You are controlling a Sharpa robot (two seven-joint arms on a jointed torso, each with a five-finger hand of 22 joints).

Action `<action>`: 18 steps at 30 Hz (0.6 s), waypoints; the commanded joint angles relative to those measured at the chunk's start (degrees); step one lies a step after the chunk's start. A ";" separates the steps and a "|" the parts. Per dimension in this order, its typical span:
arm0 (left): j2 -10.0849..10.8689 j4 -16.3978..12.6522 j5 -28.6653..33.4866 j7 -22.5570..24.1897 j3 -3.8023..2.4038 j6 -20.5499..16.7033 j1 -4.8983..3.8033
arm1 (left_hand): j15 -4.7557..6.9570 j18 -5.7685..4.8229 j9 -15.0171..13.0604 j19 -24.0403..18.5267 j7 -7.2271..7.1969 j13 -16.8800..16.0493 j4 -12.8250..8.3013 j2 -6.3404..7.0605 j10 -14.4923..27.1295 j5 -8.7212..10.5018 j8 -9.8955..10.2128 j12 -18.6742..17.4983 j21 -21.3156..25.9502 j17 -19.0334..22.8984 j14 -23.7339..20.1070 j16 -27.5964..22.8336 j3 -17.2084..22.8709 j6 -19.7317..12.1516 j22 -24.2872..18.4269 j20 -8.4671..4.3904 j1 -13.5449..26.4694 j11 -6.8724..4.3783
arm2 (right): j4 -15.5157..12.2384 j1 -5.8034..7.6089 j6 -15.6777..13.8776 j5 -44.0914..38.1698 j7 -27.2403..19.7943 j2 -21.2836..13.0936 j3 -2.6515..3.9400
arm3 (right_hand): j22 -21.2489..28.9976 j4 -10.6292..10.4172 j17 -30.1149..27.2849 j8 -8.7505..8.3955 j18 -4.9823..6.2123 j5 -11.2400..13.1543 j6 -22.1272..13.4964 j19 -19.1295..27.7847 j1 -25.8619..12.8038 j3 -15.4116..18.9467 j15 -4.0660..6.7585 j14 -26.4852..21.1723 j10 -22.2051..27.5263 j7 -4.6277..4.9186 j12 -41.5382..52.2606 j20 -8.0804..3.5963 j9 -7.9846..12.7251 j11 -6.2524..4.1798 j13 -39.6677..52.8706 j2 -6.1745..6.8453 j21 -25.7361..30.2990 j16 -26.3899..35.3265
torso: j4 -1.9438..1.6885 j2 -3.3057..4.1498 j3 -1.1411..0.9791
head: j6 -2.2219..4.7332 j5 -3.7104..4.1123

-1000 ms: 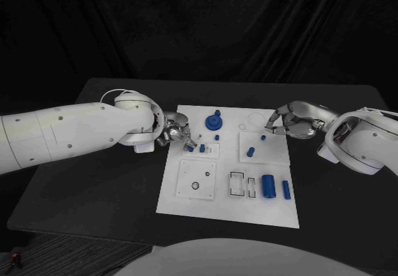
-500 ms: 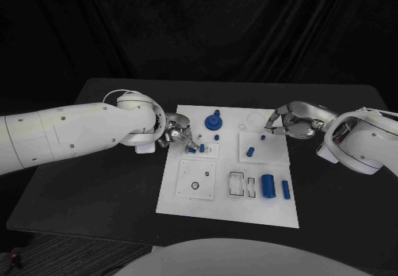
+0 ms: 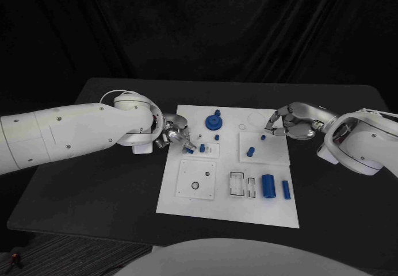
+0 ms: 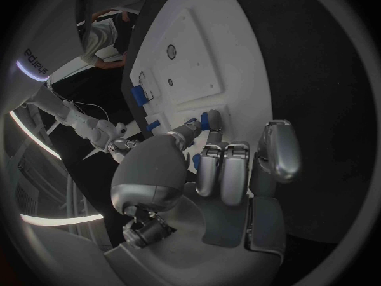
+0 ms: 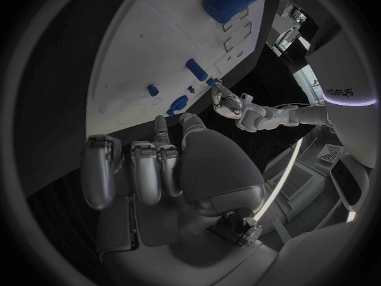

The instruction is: Assemble the parts on the task board

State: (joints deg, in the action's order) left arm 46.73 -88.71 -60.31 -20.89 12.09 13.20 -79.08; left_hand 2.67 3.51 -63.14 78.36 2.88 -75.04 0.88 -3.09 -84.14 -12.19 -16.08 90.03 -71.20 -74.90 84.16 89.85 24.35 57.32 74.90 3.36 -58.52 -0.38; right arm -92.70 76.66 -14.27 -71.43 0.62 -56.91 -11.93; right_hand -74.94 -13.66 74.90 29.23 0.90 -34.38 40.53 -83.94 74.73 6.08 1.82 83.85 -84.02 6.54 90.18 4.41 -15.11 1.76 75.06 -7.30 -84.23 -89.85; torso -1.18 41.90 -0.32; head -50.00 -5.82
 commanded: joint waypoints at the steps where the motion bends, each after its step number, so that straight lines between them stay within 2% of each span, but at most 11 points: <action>1: 0.31 -0.25 -0.19 0.32 0.08 -0.11 -0.18 | 0.38 0.82 -0.03 0.30 -0.28 -14.96 -0.14 -0.12 -5.86 -0.27 -0.18 -0.03 -0.23 -15.10 5.84 0.15 -0.08 -0.05 9.34 0.10 -0.30 -0.36 | 0.00 -0.16 0.04 -0.08 1.17 -0.03 0.04 | -12.79 0.20 15.10 -0.18 0.80 -0.36 0.48 -2.28 0.77 -0.09 0.08 6.15 -5.98 -0.08 -0.18 -0.01 0.07 -0.11 14.94 0.02 0.33 -0.15 | -0.01 0.01 0.01 | 0.00 -0.07; 9: 0.56 -0.48 -0.19 0.35 0.07 -1.05 -0.77 | 0.39 0.83 -0.02 0.28 -0.27 -14.96 -0.15 -0.12 -5.86 -0.37 -0.17 -0.03 -0.20 -15.10 5.84 0.15 -0.08 -0.10 9.33 0.10 -0.33 -0.35 | 0.01 -0.16 -0.12 -0.08 1.26 0.01 0.04 | -12.76 0.28 15.10 -0.19 0.82 -0.37 0.50 -2.24 0.87 -0.16 0.07 6.15 -5.98 -0.08 -0.18 -0.01 0.09 -0.11 14.94 0.04 0.40 -0.15 | -0.04 -0.05 -0.02 | 0.00 0.07; 18: 0.37 -0.78 -2.13 0.30 0.07 -1.09 -0.89 | 0.40 0.84 0.02 0.26 -0.20 -14.96 -0.03 -0.22 -5.86 -0.60 -0.13 -0.03 -0.14 -15.10 5.84 0.15 -0.08 -0.22 9.32 0.08 -0.33 -0.34 | -0.06 -0.16 -0.09 -0.08 1.39 -0.09 0.04 | -12.76 0.28 15.10 -0.19 0.82 -0.37 0.50 -2.24 0.87 -0.16 0.07 6.15 -5.98 -0.08 -0.18 -0.01 0.09 -0.11 14.94 0.04 0.40 -0.15 | -0.02 -0.05 -0.10 | 0.00 0.06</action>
State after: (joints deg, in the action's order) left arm 47.21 -89.36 -60.78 -20.98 12.18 12.41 -79.81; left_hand 2.66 3.52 -63.22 78.35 2.90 -75.04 0.88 -3.09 -84.14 -12.52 -16.10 90.03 -71.19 -74.90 84.16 89.85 24.35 57.32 74.90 3.36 -58.52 -0.38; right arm -92.70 76.64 -14.28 -71.43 0.73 -56.93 -11.93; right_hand -74.93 -13.67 74.90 29.23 0.90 -34.38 40.53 -83.94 75.26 6.08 1.80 83.82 -83.93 6.54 90.38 4.41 -15.12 1.85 75.03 -7.24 -84.02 -89.85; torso -1.20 41.85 -0.39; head -50.00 -5.67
